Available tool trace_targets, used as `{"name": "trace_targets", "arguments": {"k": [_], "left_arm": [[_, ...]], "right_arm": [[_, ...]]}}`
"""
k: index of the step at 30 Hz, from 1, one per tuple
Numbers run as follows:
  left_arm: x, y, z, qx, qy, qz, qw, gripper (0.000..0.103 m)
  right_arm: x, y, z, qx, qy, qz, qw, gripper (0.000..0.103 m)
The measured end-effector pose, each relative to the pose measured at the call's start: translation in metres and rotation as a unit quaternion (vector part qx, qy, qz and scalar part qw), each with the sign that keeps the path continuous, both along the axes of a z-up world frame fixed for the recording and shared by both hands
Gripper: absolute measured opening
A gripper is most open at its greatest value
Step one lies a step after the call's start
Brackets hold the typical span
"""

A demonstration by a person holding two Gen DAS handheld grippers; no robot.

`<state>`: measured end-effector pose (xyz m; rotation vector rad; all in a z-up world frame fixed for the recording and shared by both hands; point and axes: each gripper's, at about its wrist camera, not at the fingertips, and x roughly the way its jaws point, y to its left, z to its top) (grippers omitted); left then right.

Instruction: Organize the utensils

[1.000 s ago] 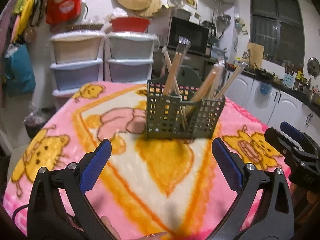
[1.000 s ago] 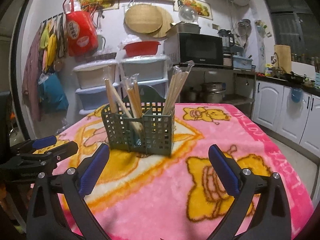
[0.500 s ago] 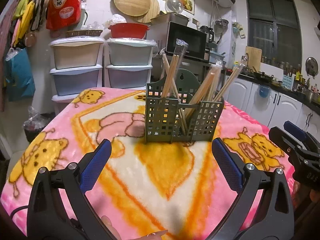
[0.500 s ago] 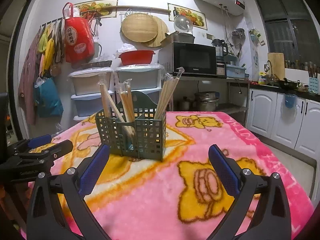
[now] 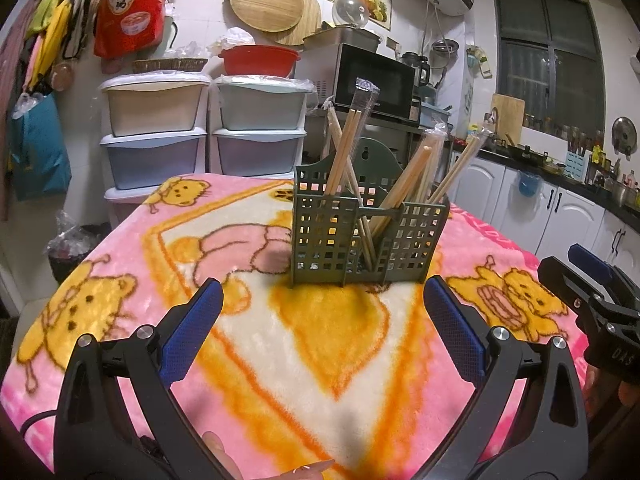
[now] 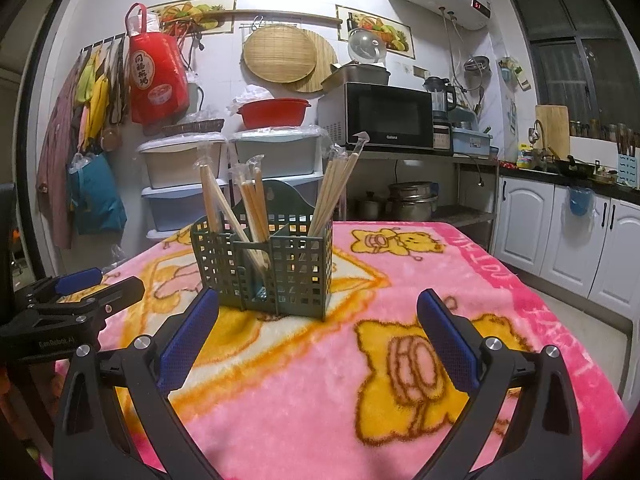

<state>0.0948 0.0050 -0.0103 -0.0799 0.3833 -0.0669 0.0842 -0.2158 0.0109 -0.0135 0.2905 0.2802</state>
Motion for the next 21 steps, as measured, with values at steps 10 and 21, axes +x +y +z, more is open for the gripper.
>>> {"name": "trace_targets", "arguments": {"k": [10, 21], "left_arm": [[-0.0001, 0.0002, -0.0005, -0.001, 0.001, 0.001, 1.0000, 0.093], [0.0004, 0.0005, -0.0006, -0.001, 0.000, 0.001, 1.0000, 0.093]], "right_arm": [[0.0001, 0.0003, -0.0001, 0.000, 0.000, 0.001, 1.000, 0.097], [-0.0001, 0.0022, -0.0023, -0.001, 0.002, 0.003, 1.000, 0.097]]}}
